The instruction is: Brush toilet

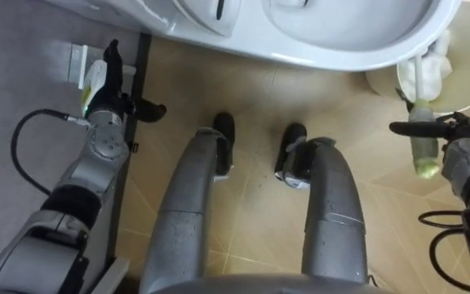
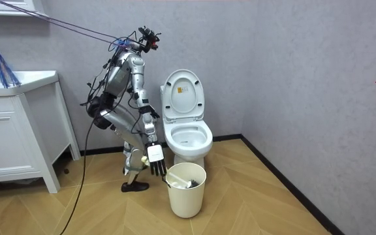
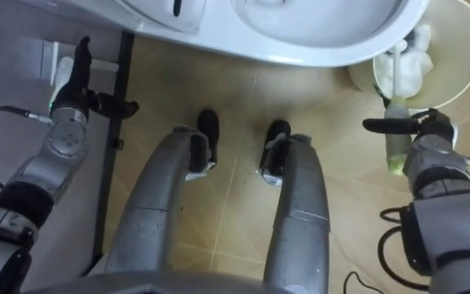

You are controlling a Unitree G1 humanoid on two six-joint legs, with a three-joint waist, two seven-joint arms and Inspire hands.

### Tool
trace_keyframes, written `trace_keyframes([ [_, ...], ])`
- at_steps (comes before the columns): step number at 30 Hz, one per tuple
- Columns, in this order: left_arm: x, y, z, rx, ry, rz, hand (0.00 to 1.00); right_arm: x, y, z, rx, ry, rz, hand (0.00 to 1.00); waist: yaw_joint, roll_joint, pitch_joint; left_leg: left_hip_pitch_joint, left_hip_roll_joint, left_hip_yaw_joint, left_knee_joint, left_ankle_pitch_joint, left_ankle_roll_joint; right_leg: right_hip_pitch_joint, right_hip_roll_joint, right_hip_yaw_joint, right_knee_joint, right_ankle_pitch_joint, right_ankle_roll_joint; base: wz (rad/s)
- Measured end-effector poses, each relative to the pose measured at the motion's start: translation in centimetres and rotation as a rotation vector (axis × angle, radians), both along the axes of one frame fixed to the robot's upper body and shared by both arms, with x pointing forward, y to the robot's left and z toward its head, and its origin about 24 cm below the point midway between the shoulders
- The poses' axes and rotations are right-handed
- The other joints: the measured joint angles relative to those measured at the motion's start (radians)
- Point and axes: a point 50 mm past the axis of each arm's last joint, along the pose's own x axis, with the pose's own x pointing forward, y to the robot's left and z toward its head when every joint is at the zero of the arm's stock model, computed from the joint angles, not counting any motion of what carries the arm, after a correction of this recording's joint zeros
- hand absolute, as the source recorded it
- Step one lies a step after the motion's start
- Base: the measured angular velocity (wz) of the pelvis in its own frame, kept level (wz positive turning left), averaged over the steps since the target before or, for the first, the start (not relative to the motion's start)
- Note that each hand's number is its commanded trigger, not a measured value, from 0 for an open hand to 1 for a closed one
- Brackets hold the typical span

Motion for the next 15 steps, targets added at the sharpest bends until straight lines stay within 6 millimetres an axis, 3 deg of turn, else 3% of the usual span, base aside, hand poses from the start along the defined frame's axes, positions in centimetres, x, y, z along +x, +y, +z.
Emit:
trace_keyframes([
  [7, 0.0, 0.3, 0.1, 0.008, 0.001, -0.003, 0.00, -0.5, -0.1, -0.4, 0.032, 0.021, 0.063, 0.00, 0.001, 0.005, 0.0018, -0.009, -0.002, 0.003, 0.013, -0.004, -0.001, -0.013, -0.008, -0.002, 0.025, -0.011, -0.007, 0.02],
  [15, 0.0, 0.3, 0.1, 0.017, -0.001, -0.006, 0.00, -1.2, -0.7, -0.6, 0.033, 0.037, 0.061, 0.00, 0.012, 0.027, 0.0016, -0.017, -0.014, 0.003, 0.015, -0.008, -0.006, -0.026, -0.009, 0.003, 0.034, -0.019, -0.006, 0.02],
])
